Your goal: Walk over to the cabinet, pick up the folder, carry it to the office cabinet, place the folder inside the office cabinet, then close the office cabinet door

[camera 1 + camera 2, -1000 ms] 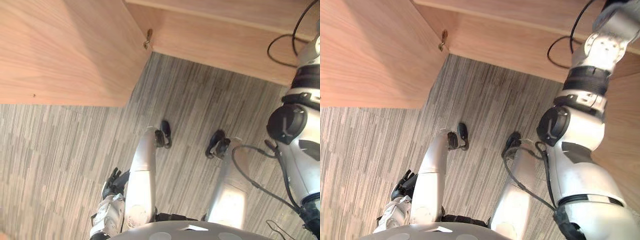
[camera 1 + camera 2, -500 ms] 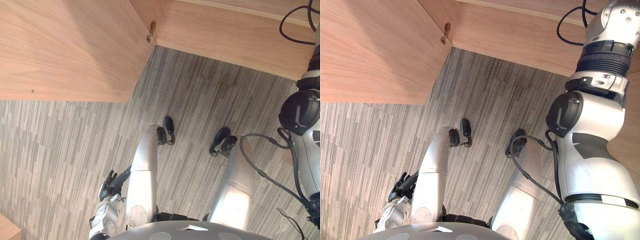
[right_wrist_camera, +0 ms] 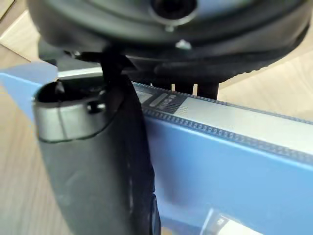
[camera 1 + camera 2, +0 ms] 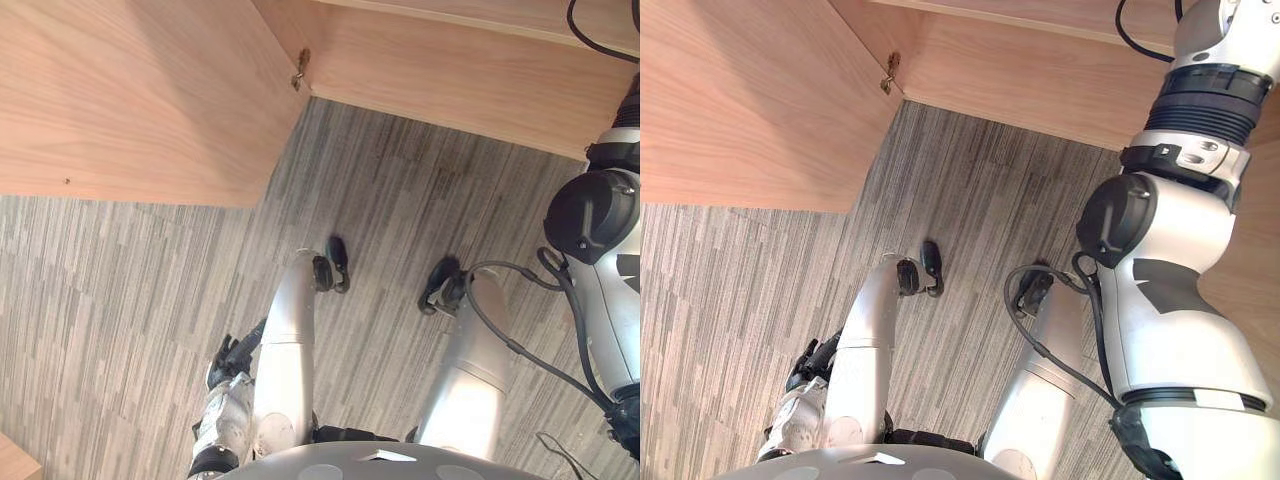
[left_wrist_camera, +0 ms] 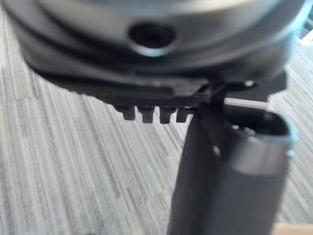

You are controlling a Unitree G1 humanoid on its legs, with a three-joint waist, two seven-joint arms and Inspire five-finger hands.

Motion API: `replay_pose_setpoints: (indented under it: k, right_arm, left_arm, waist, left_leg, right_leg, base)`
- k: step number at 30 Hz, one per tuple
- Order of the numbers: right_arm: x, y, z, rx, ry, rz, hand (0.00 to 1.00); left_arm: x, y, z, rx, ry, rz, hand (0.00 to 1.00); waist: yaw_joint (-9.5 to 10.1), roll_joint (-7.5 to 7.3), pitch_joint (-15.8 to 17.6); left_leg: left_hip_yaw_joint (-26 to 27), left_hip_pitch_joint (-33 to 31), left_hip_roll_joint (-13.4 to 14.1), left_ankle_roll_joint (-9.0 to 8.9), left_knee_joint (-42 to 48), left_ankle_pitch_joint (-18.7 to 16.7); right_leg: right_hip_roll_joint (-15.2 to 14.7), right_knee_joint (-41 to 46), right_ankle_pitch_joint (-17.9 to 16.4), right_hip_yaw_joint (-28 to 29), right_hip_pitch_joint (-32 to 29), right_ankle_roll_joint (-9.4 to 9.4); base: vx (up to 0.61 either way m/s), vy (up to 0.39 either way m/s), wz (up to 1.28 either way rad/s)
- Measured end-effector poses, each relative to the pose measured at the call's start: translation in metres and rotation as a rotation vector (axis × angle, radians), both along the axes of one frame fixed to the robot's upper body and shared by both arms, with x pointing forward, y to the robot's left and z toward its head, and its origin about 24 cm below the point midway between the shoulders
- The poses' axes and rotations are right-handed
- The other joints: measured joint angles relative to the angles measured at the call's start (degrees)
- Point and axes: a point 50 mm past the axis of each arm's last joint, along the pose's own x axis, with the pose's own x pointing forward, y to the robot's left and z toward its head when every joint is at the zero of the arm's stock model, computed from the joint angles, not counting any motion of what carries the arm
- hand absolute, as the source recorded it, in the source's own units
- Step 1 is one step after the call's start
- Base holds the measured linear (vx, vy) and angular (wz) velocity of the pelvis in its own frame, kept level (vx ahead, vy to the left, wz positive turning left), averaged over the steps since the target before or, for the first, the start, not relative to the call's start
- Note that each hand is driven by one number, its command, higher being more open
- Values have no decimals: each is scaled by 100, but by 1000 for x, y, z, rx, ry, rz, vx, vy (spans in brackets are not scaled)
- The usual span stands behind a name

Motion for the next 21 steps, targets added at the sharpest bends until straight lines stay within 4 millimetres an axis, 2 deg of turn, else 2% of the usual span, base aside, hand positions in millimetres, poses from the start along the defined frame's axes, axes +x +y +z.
replay_pose_setpoints:
  k: [4,10,16,21]
  right_arm:
    - [-1,-1,0,-26,11,-28,100]
    - [5,-3,-11,-96,54,-54,100]
    - [29,-2,-41,-234,191,-20,100]
    - [54,7,-66,-450,384,19,100]
  left_arm:
    - [2,2,1,-19,-12,40,100]
    - [4,2,0,-26,-3,56,100]
    - [3,7,0,-36,-7,93,100]
    - [0,12,-2,-46,-15,113,100]
  waist:
    - [-16,20,-45]
    - [-18,19,-62]
    - [-70,-9,-270]
    - [-154,-72,-372]
  left_leg:
    - [-3,26,2,1,5,0]
    - [-27,193,11,-36,-15,-18]
    - [-56,361,24,-55,-129,-22]
    - [-76,705,56,-78,-264,-35]
  right_leg:
    - [1,1,0,-3,34,-1]
    - [3,-42,-19,-53,238,29]
    - [12,-206,-3,-174,467,28]
    - [72,-395,9,-264,848,9]
  base:
    - [-37,44,0]
    - [-41,43,0]
    - [-16,51,-1]
    - [9,46,-4]
